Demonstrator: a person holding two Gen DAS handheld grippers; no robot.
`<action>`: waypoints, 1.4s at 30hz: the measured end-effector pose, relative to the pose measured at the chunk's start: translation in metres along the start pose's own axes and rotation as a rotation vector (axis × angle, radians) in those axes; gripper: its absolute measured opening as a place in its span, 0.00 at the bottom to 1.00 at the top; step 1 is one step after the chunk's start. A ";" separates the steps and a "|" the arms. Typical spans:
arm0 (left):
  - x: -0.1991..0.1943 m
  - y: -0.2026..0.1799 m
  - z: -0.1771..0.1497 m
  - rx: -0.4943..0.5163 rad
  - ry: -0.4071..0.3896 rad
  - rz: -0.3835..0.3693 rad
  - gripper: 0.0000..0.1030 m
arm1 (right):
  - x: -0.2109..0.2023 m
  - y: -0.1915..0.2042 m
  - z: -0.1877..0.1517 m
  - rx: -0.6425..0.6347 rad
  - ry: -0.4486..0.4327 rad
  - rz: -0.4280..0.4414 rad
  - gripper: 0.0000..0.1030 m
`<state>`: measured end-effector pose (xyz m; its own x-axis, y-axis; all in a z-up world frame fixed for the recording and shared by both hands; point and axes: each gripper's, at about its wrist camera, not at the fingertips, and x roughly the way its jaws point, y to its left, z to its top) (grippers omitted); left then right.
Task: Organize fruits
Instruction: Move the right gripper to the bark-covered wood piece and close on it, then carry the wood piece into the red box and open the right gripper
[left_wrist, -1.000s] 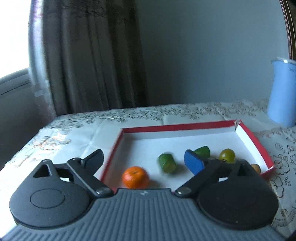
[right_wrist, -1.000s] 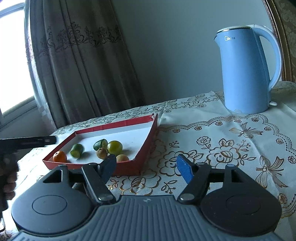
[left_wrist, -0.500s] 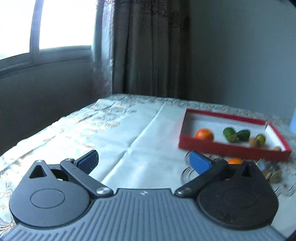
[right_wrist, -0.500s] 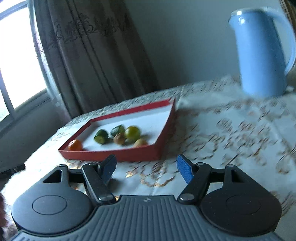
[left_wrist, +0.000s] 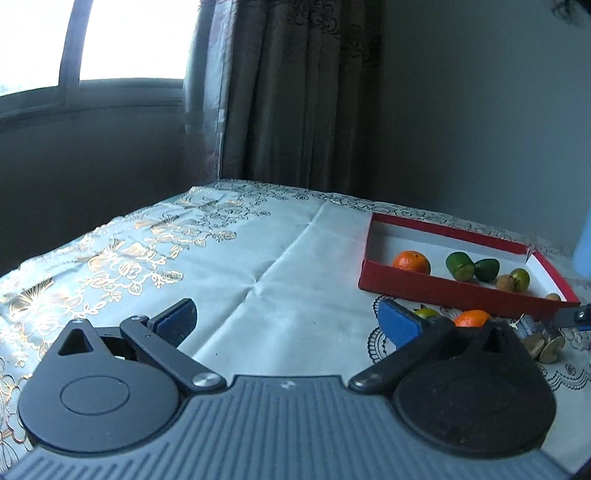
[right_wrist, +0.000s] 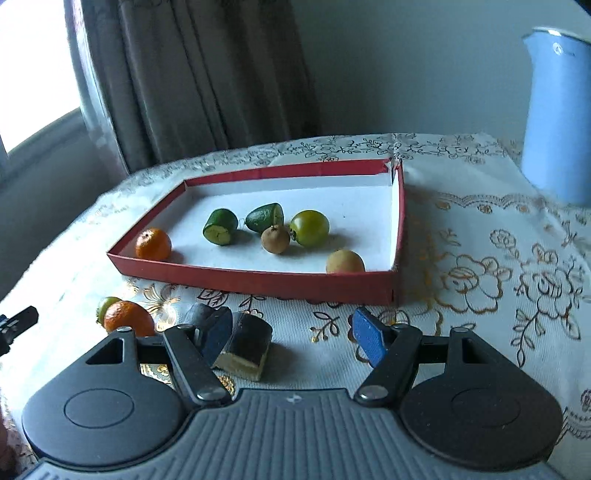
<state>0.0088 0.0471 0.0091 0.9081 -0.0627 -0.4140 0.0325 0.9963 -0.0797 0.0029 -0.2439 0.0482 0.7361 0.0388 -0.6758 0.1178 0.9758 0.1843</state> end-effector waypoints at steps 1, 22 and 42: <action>0.000 0.000 0.000 -0.003 0.001 -0.002 1.00 | 0.002 0.002 0.001 -0.009 0.010 -0.012 0.72; 0.004 0.006 0.001 -0.038 0.028 -0.029 1.00 | 0.024 0.008 0.005 0.080 0.124 -0.020 0.81; 0.008 0.008 0.001 -0.053 0.057 -0.041 1.00 | 0.024 0.063 -0.026 -0.237 0.019 -0.079 0.33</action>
<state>0.0169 0.0547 0.0055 0.8811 -0.1084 -0.4604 0.0460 0.9884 -0.1447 0.0108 -0.1761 0.0247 0.7178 -0.0381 -0.6952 0.0136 0.9991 -0.0407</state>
